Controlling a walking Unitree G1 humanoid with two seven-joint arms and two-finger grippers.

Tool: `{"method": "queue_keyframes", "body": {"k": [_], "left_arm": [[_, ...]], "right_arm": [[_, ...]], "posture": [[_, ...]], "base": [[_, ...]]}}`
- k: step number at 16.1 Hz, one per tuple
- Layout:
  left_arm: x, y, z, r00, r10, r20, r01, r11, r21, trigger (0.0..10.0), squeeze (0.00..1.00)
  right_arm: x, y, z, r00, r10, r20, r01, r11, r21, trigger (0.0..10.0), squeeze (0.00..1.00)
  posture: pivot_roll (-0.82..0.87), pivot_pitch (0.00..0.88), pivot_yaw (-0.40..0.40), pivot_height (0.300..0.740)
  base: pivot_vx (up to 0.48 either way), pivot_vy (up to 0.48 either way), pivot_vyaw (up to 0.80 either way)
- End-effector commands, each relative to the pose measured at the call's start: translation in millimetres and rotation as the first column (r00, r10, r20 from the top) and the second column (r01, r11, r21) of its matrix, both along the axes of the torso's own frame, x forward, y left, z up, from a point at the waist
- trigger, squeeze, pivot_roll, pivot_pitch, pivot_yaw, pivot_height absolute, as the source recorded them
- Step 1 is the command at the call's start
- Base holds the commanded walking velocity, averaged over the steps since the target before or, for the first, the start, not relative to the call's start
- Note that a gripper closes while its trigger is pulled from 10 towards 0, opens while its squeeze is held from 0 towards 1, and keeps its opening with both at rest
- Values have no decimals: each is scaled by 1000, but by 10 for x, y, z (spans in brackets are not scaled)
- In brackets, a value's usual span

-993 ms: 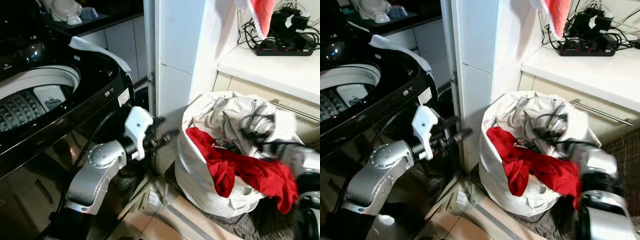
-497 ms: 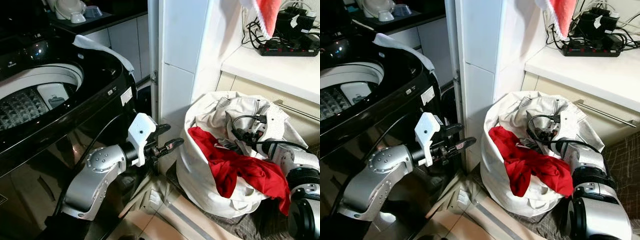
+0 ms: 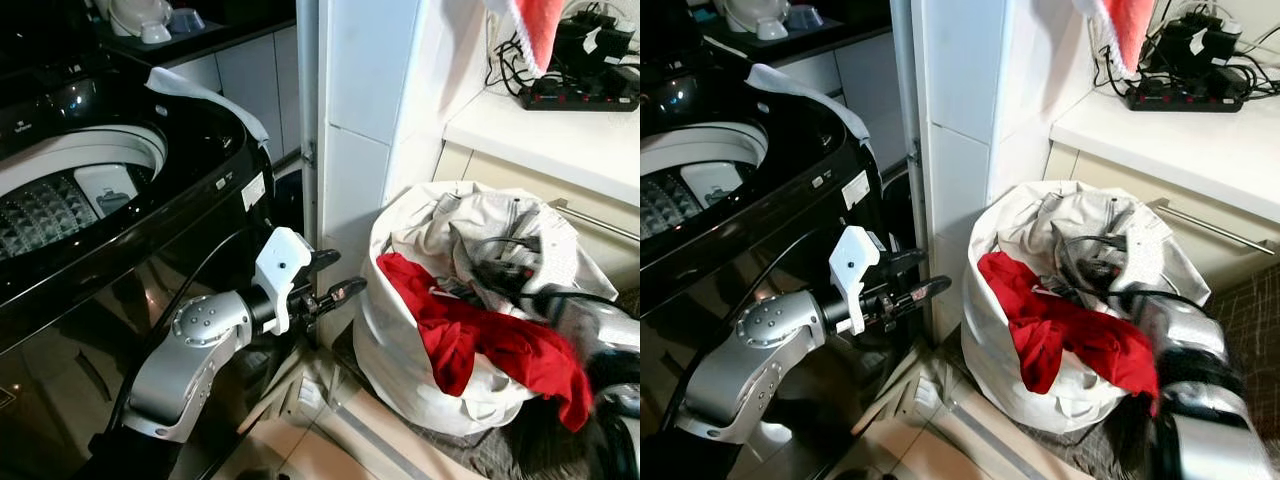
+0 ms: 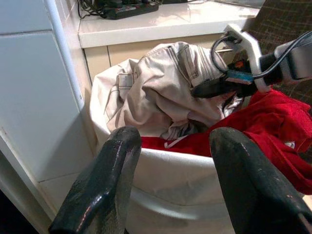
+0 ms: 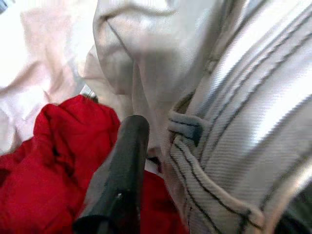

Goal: Clothes washing

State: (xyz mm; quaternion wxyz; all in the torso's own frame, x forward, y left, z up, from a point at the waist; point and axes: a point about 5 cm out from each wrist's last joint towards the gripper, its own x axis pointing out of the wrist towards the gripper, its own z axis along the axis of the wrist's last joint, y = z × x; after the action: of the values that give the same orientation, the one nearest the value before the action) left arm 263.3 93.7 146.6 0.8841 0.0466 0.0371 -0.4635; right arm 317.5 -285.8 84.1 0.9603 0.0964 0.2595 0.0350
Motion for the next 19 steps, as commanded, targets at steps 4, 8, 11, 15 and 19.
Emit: {"method": "queue_keyframes", "body": {"k": [4, 8, 11, 15, 19], "left_arm": [[-2, 5, 37, 1000, 10, 13, -10, 1000, -18, 10000, 0], [-18, -21, 27, 1000, -6, 13, 6, 1000, -26, 10000, 0], [-19, -11, 30, 1000, 12, 25, -11, 999, -35, 10000, 0], [126, 65, 254, 986, 133, 98, -118, 983, -143, 10000, 0], [330, 59, 919, 940, 160, 302, -82, 963, -256, 10000, 1000]], "right_arm": [[-41, -34, 164, 998, 9, 67, -12, 999, 47, 0, 0], [-92, -12, 291, 994, 26, 110, -36, 995, 88, 0, 0], [-131, 5, 464, 986, 32, 164, -55, 989, 137, 0, 0], [-114, 222, 1404, 876, 168, 451, -282, 939, 198, 0, 0], [-278, 757, 2365, 576, 479, 662, -655, 755, 23, 0, 0]], "posture": [[70, 0, 15, 740], [61, 0, 12, 740], [62, 0, 2, 740], [57, 0, 2, 740], [43, 0, 4, 740]], "base": [[0, 0, 0], [0, 0, 0], [0, 0, 0], [0, 0, 0], [0, 0, 0]]}}
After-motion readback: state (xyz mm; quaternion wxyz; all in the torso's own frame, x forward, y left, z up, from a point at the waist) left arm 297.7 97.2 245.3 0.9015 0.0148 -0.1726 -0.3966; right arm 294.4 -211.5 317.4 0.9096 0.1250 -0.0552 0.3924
